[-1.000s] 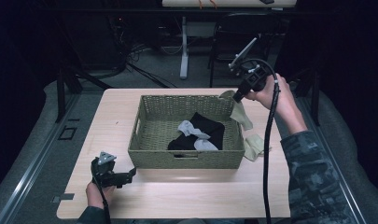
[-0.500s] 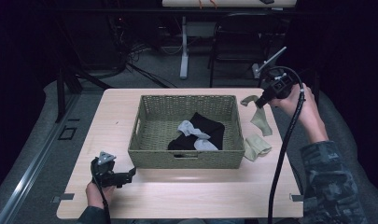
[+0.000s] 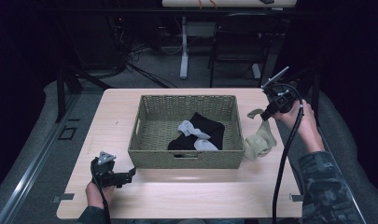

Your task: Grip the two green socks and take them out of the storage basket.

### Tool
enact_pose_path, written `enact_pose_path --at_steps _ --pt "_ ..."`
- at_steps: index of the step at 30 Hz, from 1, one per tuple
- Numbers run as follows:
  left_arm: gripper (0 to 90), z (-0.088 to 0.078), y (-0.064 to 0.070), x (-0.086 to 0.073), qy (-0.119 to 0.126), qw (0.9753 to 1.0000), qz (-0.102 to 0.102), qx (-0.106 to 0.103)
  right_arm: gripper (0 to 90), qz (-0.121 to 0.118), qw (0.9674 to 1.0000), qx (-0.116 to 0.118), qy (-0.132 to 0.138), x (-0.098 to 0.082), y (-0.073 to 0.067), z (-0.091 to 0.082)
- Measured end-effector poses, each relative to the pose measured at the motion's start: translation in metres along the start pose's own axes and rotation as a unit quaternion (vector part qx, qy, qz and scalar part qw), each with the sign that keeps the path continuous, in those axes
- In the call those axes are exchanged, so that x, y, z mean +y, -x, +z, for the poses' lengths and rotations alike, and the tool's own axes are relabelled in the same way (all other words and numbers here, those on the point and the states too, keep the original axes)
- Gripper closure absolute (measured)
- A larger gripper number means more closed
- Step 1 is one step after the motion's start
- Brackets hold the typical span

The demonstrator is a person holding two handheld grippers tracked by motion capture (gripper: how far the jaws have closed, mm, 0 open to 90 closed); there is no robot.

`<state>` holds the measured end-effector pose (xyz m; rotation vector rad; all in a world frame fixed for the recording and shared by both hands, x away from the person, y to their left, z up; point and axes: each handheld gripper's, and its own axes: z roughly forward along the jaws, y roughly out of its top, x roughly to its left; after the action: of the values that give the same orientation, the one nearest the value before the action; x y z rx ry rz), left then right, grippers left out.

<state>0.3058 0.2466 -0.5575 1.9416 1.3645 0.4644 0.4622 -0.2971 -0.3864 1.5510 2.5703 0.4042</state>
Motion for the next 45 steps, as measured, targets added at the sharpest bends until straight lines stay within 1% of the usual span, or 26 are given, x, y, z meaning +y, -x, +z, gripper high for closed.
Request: enact_pose_path --at_steps 3,4,5,8,10,16,17,18,19,20,21,22,23,25,26,27,28,30,31,34,35,36,38,39,42,45 --pt "0.0 0.0 0.0 0.0 0.003 1.0 -0.002 0.001 86.0 0.01 0.9999 0.006 -0.004 -0.005 0.005 0.015" --pt "0.0 0.0 0.0 0.0 0.003 1.0 -0.002 0.002 85.9 0.02 0.9997 0.01 -0.007 -0.009 0.007 0.029" --pt "0.0 0.0 0.0 0.0 0.003 1.0 -0.002 0.002 85.9 0.02 0.9997 0.01 -0.007 -0.009 0.007 0.029" --pt "0.0 0.0 0.0 -0.001 0.002 1.0 -0.002 0.002 85.9 0.029 0.9994 0.017 -0.009 -0.016 0.012 0.046" --pt "0.0 0.0 0.0 -0.001 0.0 1.0 -0.002 0.002 85.9 0.039 0.9991 0.014 -0.01 -0.02 0.016 0.056" --pt "0.0 0.0 0.001 0.0 0.0 1.0 0.0 0.002 84.6 0.066 0.9972 0.028 -0.022 -0.027 0.025 0.089" --pt "0.0 0.0 0.001 0.0 -0.001 1.0 -0.001 0.002 84.5 0.063 0.997 0.034 -0.028 -0.028 0.028 0.094" --pt "0.0 0.0 0.001 -0.001 -0.001 1.0 -0.001 0.002 84.1 0.07 0.9967 0.033 -0.023 -0.029 0.028 0.099" --pt "0.0 0.0 0.0 -0.001 -0.001 1.0 -0.001 0.001 83.4 0.077 0.9963 0.031 -0.019 -0.03 0.028 0.104" --pt "0.0 0.0 0.0 -0.001 -0.001 1.0 -0.001 0.001 78.3 0.077 0.9959 0.038 -0.027 -0.031 0.031 0.109" --pt "0.0 0.001 0.0 -0.001 -0.001 1.0 -0.001 0.001 78.3 0.077 0.9959 0.038 -0.027 -0.031 0.031 0.109" --pt "0.0 0.001 0.0 -0.001 -0.002 1.0 0.0 0.001 73.4 0.084 0.9953 0.038 -0.029 -0.032 0.031 0.112" --pt "0.0 0.001 0.0 -0.001 -0.002 1.0 -0.001 0.001 73.4 0.084 0.9953 0.038 -0.029 -0.032 0.031 0.112" --pt "0.0 0.001 0.0 0.0 -0.001 1.0 0.0 0.001 67.3 0.085 0.9955 0.033 -0.026 -0.033 0.031 0.111" --pt "0.0 0.001 0.0 0.0 -0.001 1.0 0.0 0.001 58.0 0.089 0.9954 0.033 -0.015 -0.035 0.03 0.106" --pt "0.0 0.001 0.0 0.0 -0.001 1.0 0.0 0.001 58.0 0.089 0.9954 0.033 -0.015 -0.035 0.03 0.106" --pt "0.0 0.0 0.0 0.0 -0.001 1.0 0.0 0.002 52.6 0.083 0.9958 0.032 -0.018 -0.036 0.03 0.102" --pt "0.0 0.0 0.0 -0.001 0.003 1.0 -0.001 0.003 43.0 0.089 0.9955 0.033 -0.005 -0.041 0.026 0.094" --pt "0.0 0.0 0.0 -0.001 0.003 1.0 -0.001 0.003 39.5 0.083 0.9958 0.039 -0.005 -0.044 0.024 0.088" --pt "0.0 -0.001 0.001 0.0 0.001 1.0 0.0 0.003 29.5 0.07 0.9967 0.04 0.007 -0.055 0.018 0.074" --pt "0.0 -0.001 0.001 0.0 0.0 1.0 0.001 0.002 24.6 0.066 0.997 0.039 0.011 -0.06 0.015 0.07" --pt "0.0 0.0 0.002 0.0 0.002 1.0 -0.001 0.001 15.5 0.062 0.9973 0.038 0.013 -0.064 0.013 0.066" --pt "0.0 0.0 0.003 0.0 0.005 1.0 0.001 0.002 6.6 0.07 0.9968 0.024 0.031 -0.081 0.007 0.059" --pt "0.0 0.0 0.003 0.0 0.005 1.0 0.001 0.003 6.6 0.07 0.9968 0.024 0.031 -0.081 0.007 0.059" --pt "0.0 0.0 0.002 0.0 0.004 1.0 0.002 0.004 0.0 0.066 0.9967 0.024 0.04 -0.096 0.003 0.058" --pt "0.0 0.0 0.002 0.0 0.002 1.0 0.002 0.003 0.0 0.066 0.996 0.026 0.055 -0.113 -0.002 0.061"
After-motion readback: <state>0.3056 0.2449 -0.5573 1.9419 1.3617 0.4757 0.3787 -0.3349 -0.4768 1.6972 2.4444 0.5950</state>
